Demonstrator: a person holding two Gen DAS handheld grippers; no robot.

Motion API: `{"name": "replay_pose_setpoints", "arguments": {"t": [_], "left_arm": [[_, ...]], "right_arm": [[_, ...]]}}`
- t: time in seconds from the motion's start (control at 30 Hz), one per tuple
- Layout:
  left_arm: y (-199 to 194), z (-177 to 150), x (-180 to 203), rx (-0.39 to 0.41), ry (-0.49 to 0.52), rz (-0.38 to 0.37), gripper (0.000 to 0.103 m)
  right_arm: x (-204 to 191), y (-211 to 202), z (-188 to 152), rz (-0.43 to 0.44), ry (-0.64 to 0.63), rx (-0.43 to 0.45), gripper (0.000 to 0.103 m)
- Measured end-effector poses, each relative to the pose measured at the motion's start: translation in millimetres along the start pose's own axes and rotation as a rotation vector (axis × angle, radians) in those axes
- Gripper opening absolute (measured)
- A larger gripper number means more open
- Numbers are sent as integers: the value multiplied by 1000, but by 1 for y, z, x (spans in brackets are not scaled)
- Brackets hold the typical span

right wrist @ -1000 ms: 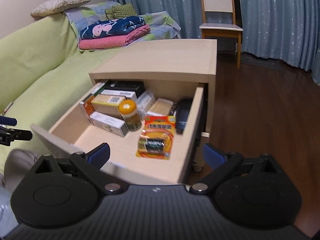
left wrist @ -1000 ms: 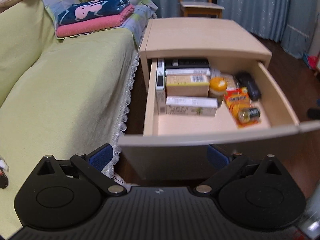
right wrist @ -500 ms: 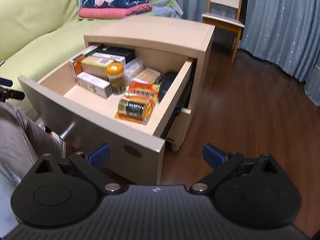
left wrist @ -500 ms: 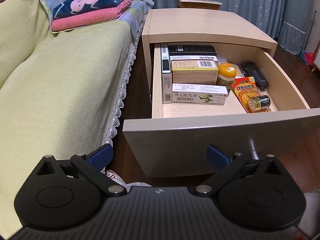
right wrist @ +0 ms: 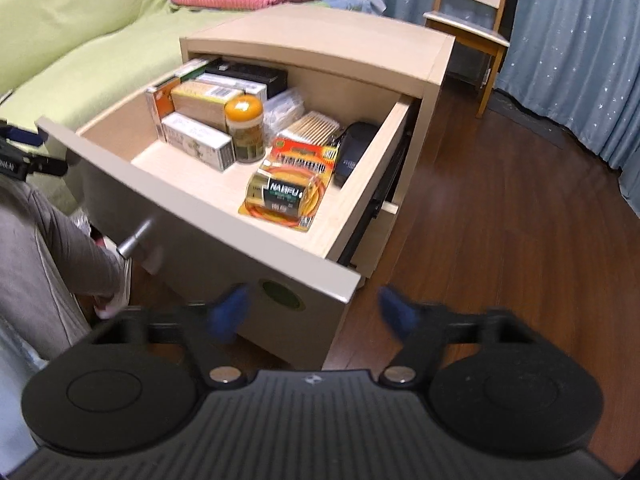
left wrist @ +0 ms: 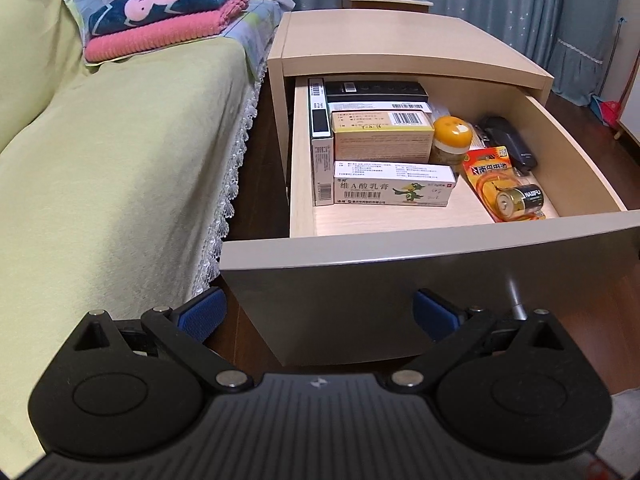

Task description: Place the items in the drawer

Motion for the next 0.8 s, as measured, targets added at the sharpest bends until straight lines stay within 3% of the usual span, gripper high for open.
{"name": "replay_pose_setpoints", "arguments": {"t": [0.27,0.8], "left_arm": [[2,2,1,20,21,-42,100],[2,1,3,26,24,-40,99]], "right_arm": [[-3,2,-1,-10,-3,-4,46],[-3,0,-2,-22,15,-3,46]]}}
Point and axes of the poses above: each gripper's, at about its wrist camera, not at the fingertips, and y roughly the way its jaws point, x to its right, z to its top, the point moved 6 cm from there along y, roughly the way its jaws point, and after that the axes turned 14 degrees about -z, right-handed, at the moved point
